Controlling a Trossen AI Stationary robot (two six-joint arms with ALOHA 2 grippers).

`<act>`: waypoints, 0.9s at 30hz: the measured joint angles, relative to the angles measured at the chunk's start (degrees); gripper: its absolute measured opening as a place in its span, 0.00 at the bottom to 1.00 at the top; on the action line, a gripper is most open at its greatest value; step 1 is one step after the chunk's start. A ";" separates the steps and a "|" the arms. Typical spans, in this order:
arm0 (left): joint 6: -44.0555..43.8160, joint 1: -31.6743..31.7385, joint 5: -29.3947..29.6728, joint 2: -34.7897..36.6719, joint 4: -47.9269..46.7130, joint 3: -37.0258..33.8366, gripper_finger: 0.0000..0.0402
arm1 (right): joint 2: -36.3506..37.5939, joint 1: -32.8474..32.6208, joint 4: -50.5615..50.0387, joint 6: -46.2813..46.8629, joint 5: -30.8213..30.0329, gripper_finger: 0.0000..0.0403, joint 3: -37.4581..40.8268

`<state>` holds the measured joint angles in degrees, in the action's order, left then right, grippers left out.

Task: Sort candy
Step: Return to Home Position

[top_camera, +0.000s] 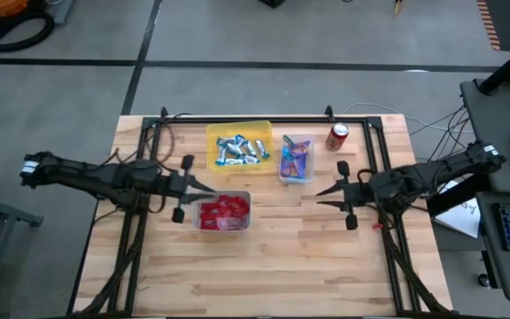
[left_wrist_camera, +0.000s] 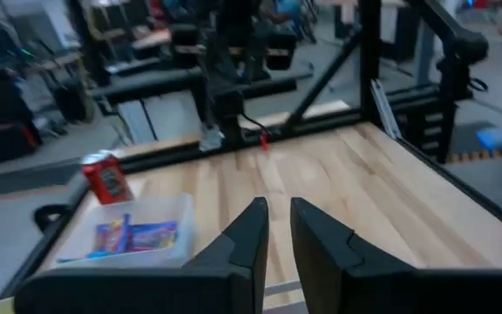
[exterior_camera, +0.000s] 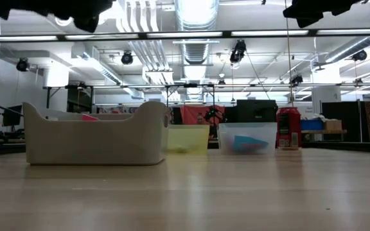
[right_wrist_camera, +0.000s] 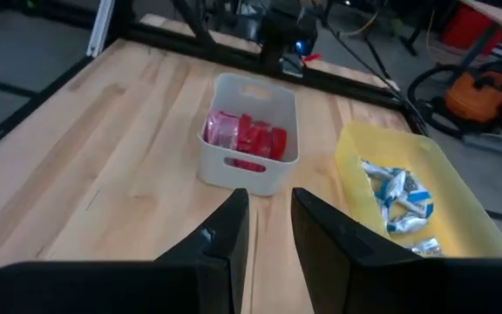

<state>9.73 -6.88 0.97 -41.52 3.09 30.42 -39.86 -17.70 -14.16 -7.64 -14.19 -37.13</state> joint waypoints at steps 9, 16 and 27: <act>-1.07 4.09 -0.04 14.44 6.10 -12.41 0.09 | 7.41 3.57 8.87 -2.03 2.80 0.20 7.27; -1.90 4.93 -0.09 22.67 5.74 -17.31 0.09 | 13.70 6.27 9.37 -0.66 4.14 0.20 12.45; -4.18 4.92 -0.15 35.11 5.38 -24.28 0.09 | 28.77 7.00 10.58 0.54 4.09 0.20 21.01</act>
<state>5.55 -1.96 0.82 -6.40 8.47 6.14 -11.09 -10.70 -3.57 -7.10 -10.09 -16.12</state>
